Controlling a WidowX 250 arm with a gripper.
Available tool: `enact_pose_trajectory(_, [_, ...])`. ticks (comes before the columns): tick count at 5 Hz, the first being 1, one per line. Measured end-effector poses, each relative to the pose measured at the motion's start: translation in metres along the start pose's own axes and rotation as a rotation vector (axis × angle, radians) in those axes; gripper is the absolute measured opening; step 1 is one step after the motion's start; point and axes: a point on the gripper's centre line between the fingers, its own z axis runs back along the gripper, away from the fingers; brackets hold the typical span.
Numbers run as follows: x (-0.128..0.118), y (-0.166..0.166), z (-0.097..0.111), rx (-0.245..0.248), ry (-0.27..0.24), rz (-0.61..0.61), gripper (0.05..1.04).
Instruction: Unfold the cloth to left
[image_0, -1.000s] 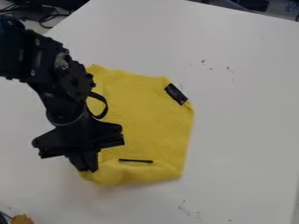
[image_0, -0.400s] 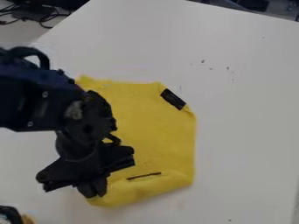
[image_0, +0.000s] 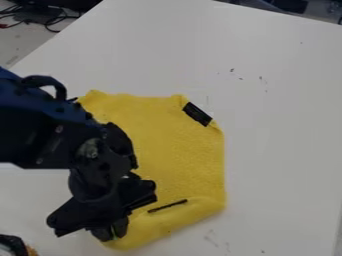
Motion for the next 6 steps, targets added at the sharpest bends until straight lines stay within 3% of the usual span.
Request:
enact_pose_trajectory(1, [0.007,0.001,0.001,0.033,0.046,-0.025,0.478])
enact_pose_trajectory(2, [0.012,-0.002,0.004,0.043,0.05,-0.047,0.788])
enact_pose_trajectory(3, [0.015,-0.004,0.011,0.071,0.067,-0.067,1.0])
enact_pose_trajectory(5, [0.025,-0.01,0.021,0.104,0.098,-0.121,0.999])
enact_pose_trajectory(6, [0.05,-0.024,0.018,0.114,0.093,-0.26,1.0])
